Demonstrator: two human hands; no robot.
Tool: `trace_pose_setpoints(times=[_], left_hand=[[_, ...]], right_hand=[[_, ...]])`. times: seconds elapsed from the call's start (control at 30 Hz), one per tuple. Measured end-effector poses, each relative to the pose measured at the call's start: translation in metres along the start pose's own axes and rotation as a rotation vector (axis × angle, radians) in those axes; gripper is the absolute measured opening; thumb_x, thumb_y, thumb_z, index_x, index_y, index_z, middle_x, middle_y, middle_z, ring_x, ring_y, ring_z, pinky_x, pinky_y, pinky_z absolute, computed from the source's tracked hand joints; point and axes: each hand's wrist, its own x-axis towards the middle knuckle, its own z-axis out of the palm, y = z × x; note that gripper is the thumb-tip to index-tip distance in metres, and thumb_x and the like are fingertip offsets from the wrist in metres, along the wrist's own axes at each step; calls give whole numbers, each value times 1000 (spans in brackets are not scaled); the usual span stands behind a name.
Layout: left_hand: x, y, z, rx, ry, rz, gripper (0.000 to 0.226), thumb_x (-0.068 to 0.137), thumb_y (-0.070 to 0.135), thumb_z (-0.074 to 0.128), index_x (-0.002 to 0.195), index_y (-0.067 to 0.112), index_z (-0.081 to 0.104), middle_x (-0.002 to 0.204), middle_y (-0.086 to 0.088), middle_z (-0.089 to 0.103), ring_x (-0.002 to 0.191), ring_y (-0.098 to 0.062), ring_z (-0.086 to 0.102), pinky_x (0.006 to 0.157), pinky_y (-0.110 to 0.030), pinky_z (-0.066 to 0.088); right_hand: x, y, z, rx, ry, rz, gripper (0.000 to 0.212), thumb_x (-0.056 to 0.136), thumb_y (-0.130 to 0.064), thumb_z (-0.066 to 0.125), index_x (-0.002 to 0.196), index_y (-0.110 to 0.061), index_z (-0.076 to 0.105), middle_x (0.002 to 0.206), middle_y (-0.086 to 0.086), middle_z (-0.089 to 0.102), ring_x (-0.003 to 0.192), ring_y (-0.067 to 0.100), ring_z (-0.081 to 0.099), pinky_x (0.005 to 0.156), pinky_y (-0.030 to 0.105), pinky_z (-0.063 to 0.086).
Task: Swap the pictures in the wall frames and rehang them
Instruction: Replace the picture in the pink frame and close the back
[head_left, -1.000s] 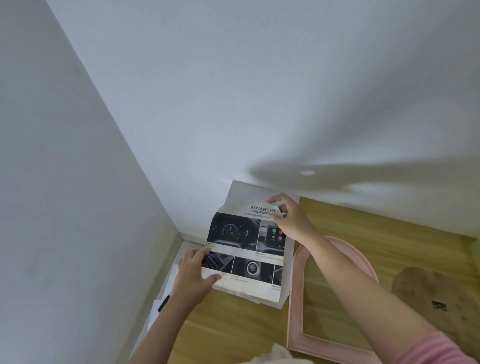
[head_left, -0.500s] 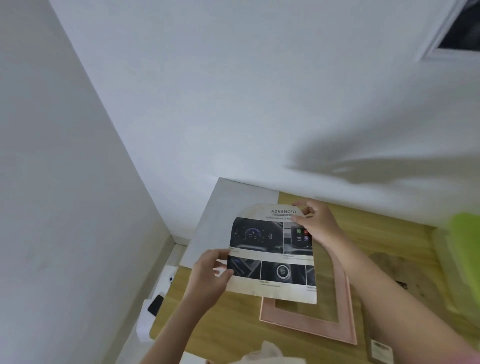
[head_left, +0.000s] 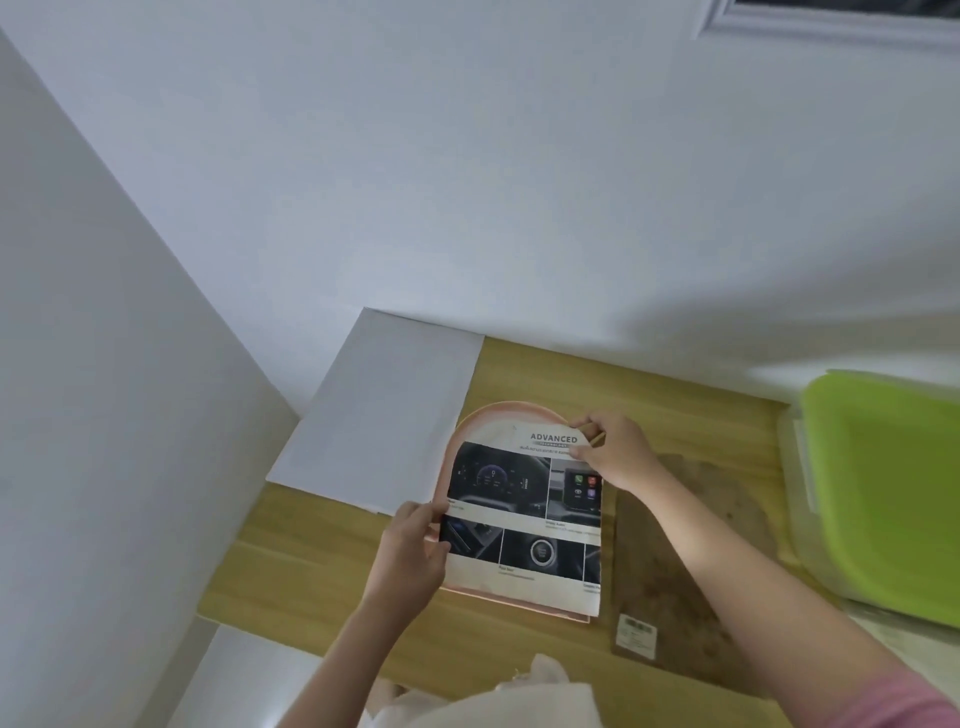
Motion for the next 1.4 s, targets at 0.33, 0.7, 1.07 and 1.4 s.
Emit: trace_pose_setpoints(times=[0.33, 0.7, 1.07, 1.4], left_hand=[[-5, -6, 3, 88, 97, -36, 42, 80, -2, 60, 120, 12, 58, 102, 6, 52, 89, -2, 54, 70, -6, 42], [-3, -10, 4, 131, 53, -23, 39, 82, 4, 62, 120, 10, 59, 103, 6, 48, 95, -9, 53, 79, -10, 40], [-11, 12, 10, 104, 121, 22, 31, 82, 8, 63, 112, 13, 61, 104, 4, 48, 94, -8, 53, 77, -9, 41], [-35, 70, 81, 19, -3, 127, 16, 85, 16, 62, 100, 22, 61, 100, 8, 51, 92, -1, 54, 75, -9, 40]], right_hand=[[16, 6, 14, -158, -73, -85, 37, 79, -21, 73, 114, -20, 62, 100, -5, 61, 85, 9, 56, 70, 19, 43], [15, 9, 15, -151, -38, -90, 36, 80, -20, 72, 114, -19, 63, 103, -1, 55, 85, 11, 55, 77, 22, 43], [-16, 22, -8, -58, 81, -78, 25, 83, -16, 68, 108, -14, 62, 98, -3, 55, 76, 4, 52, 59, 12, 38], [-126, 109, -29, 103, 285, 127, 32, 83, -19, 70, 113, -14, 62, 108, 3, 57, 84, 8, 58, 74, 18, 45]])
